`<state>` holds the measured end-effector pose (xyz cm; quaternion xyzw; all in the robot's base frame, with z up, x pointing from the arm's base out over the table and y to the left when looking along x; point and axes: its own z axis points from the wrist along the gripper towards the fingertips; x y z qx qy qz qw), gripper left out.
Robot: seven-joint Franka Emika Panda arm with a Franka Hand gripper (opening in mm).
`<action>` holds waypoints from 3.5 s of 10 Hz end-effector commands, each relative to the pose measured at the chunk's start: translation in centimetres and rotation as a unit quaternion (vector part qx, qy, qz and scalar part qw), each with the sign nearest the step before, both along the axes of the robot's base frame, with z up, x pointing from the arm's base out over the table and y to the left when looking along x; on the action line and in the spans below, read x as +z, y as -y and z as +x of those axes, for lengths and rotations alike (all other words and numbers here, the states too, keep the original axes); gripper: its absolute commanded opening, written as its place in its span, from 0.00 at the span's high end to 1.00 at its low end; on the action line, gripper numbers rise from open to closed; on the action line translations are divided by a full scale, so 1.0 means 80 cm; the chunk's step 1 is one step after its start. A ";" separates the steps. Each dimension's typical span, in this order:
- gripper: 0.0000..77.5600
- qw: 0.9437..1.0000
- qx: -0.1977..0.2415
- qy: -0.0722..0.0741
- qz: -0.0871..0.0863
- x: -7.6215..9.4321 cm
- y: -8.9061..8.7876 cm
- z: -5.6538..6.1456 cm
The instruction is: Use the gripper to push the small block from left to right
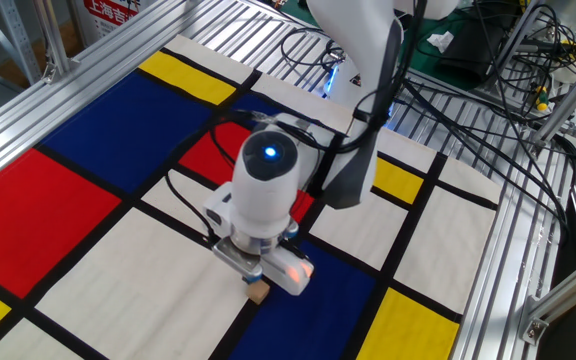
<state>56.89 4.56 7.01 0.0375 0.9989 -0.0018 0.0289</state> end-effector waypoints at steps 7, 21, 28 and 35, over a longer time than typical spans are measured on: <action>1.00 1.000 -0.023 0.015 0.003 0.001 -0.037 -0.006; 1.00 0.999 0.012 0.033 -0.003 0.004 -0.046 0.015; 1.00 0.998 0.059 0.038 -0.007 -0.002 -0.062 0.012; 1.00 0.997 0.064 0.041 -0.005 0.001 -0.067 0.013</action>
